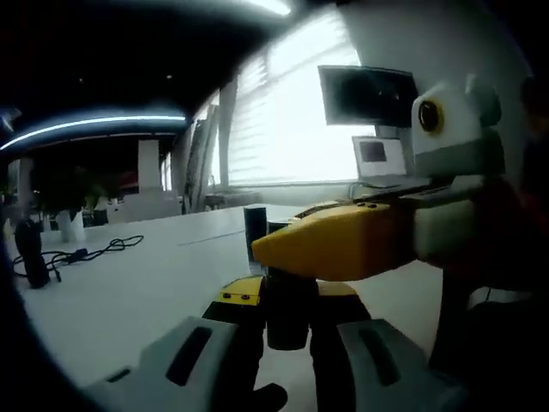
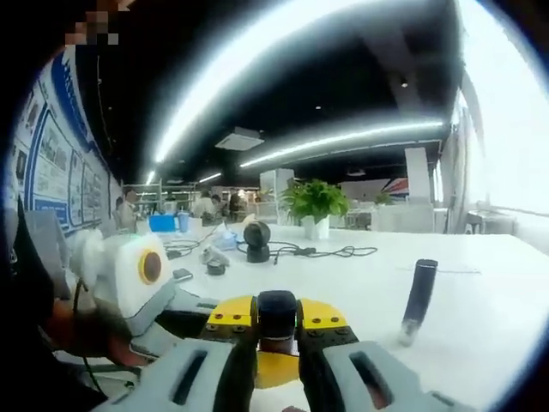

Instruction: Pick up cosmetic bottle twist off cap place on table pick up cap screw tight cap place on table

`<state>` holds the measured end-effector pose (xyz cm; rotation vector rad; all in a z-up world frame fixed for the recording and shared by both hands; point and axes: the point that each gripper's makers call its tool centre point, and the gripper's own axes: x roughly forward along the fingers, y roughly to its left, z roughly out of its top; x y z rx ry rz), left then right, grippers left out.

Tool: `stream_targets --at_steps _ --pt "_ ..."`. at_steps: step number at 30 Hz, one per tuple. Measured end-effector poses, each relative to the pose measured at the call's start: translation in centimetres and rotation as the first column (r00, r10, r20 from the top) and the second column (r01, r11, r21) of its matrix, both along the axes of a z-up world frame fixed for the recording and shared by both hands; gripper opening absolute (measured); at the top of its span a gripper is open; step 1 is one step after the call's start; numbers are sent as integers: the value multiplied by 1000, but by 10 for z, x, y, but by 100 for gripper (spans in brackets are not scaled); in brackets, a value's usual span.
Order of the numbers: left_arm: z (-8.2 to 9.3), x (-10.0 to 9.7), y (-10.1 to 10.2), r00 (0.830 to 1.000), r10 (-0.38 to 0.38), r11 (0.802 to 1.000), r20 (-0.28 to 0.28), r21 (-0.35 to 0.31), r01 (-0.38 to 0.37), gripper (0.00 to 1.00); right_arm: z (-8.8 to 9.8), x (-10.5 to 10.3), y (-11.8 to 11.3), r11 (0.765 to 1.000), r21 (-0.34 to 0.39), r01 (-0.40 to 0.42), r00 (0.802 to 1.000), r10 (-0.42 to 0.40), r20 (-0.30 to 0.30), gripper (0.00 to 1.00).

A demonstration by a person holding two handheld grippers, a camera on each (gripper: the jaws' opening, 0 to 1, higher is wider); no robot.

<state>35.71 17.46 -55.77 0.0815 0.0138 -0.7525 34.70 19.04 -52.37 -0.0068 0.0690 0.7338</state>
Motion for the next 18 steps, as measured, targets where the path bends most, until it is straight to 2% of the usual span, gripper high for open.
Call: stream_targets --at_steps 2,7,8,9,10,11,14,16,18 --pt "0 -1 -1 1000 -6 1000 3 5 6 10 3 -2 0 1000 4 -11 1000 11 19 22" --pt "-1 -1 -3 999 -34 999 -4 -3 34 10 16 -7 -1 999 10 -38 998 37 58 22" --pt "1 -3 -4 999 -50 999 -12 -21 50 10 18 -8 -1 999 9 -45 997 44 65 22" --pt "3 -5 -6 995 -86 994 -39 -69 84 10 22 -10 -2 998 11 -66 995 65 81 22" --pt "3 -7 -7 992 -117 991 -43 -70 114 10 25 -12 -2 995 17 -94 992 92 89 22" --pt "4 -6 -5 992 -118 990 -51 -83 113 10 27 -14 -3 992 23 -121 989 119 88 22" --pt "8 -9 -5 986 -158 985 -45 -81 154 10 32 -16 -7 980 54 -193 979 189 76 22" --pt "10 -14 -6 976 -211 973 -54 -101 205 10 33 -18 -11 968 63 -243 968 239 71 22" --pt "11 -19 -7 967 -250 966 -51 -88 245 10 35 -20 -13 958 77 -278 960 273 67 22"
